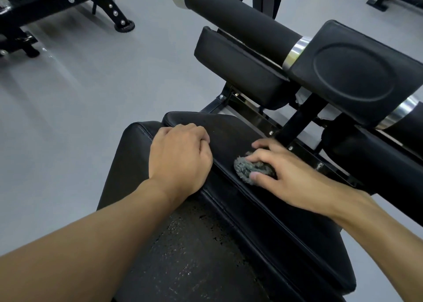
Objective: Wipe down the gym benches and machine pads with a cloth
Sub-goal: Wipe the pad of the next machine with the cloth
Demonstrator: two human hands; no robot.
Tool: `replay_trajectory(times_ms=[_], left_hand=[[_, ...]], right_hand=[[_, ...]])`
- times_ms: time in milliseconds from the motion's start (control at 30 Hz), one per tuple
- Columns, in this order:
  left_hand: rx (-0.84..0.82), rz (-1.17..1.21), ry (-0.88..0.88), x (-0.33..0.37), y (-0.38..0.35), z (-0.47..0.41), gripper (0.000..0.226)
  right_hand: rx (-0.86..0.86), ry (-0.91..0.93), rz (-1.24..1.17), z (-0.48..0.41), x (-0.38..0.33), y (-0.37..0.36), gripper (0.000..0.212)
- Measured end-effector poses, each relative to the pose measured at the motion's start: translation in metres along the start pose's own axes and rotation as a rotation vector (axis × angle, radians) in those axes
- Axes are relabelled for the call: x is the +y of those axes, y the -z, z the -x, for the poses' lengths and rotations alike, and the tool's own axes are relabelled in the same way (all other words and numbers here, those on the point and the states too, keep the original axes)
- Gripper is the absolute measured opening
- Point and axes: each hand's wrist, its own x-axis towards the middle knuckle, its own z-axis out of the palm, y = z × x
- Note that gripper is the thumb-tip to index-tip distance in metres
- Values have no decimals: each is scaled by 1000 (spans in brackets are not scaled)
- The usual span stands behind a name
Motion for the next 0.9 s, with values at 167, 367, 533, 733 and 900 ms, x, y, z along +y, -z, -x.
replay_trajectory(times_ms=[167, 367, 533, 733, 900], left_hand=[[-7, -22, -8, -2, -1, -1, 43], [-16, -40, -26, -2, -2, -2, 46], [-34, -92, -60, -4, -5, -3, 53], [-128, -161, -79, -3, -6, -5, 50], [-132, -172, -72, -5, -8, -7, 49]], right_hand=[[174, 105, -130, -11, -7, -15, 16], [210, 81, -104, -18, -5, -23, 16], [201, 58, -94, -16, -4, -20, 12], [212, 38, -38, -29, 0, -22, 7], [192, 23, -28, -13, 13, -20, 8]])
